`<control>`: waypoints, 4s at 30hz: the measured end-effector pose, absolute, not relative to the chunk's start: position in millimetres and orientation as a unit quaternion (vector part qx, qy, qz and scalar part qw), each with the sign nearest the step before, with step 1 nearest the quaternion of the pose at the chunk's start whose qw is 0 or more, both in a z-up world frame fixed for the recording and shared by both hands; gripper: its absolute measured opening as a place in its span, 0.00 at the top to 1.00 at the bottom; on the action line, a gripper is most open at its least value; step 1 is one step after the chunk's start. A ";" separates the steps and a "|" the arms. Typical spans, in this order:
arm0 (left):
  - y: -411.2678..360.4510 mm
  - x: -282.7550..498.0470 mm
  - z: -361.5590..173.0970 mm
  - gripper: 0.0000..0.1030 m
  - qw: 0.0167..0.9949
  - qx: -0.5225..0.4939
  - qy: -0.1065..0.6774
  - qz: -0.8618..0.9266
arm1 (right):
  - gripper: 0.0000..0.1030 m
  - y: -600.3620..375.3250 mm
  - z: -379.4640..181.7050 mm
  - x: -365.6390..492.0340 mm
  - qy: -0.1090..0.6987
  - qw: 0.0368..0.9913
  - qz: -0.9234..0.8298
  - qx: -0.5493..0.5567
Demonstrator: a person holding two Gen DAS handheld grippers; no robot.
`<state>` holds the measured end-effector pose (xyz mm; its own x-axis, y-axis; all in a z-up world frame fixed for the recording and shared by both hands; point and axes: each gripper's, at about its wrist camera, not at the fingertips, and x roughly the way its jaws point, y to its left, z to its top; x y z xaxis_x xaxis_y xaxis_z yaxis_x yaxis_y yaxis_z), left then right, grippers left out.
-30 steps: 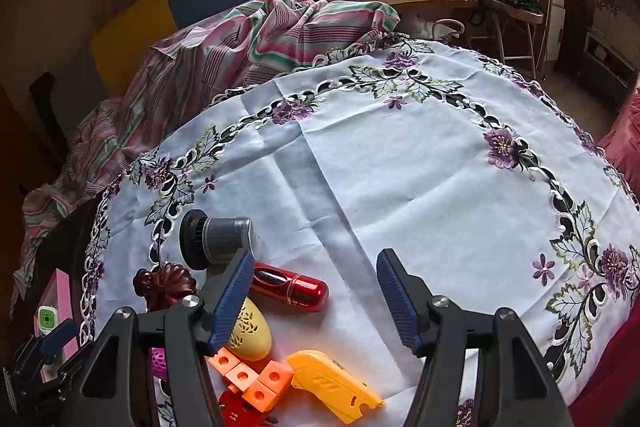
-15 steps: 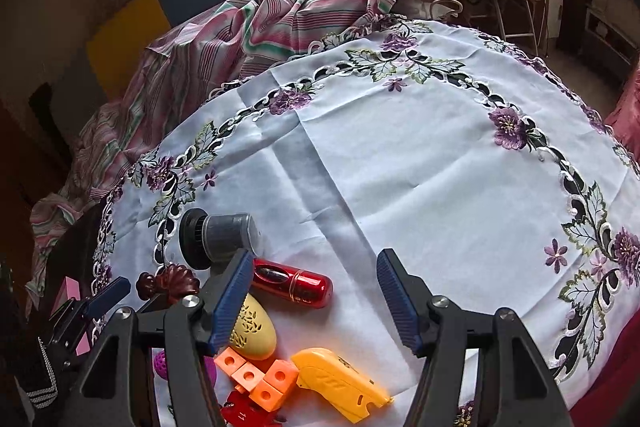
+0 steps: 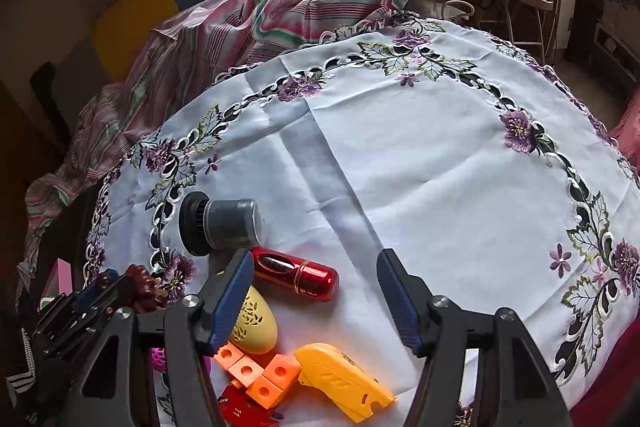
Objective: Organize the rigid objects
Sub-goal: 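Carry the brown mold into the tray and release it while right tool grasps black canister, then carry the black-and-clear canister into the tray and open the right tool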
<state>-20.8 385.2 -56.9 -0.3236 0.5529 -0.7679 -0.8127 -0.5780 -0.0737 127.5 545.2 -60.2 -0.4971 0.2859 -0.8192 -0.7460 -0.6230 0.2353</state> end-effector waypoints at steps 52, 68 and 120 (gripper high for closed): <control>88.5 -84.2 -59.0 0.77 0.155 -0.438 0.060 0.884 | 0.34 377.3 -84.5 2.3 0.046 0.105 0.885 -0.451; 83.5 -101.7 -68.1 0.65 0.152 -0.433 0.046 0.887 | 0.34 372.6 -89.7 1.7 0.039 0.103 0.882 -0.458; 25.0 -26.1 -31.7 0.40 0.146 -0.407 0.000 0.902 | 0.35 264.2 -39.4 -1.3 0.060 0.005 0.895 -0.442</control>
<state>-26.1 25.0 -31.7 -0.6261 0.2626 -0.7342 -0.2623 -0.9576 -0.1188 -1.3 264.2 -39.4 -0.6093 -0.0452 -0.7917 -0.0617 -0.9926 0.1041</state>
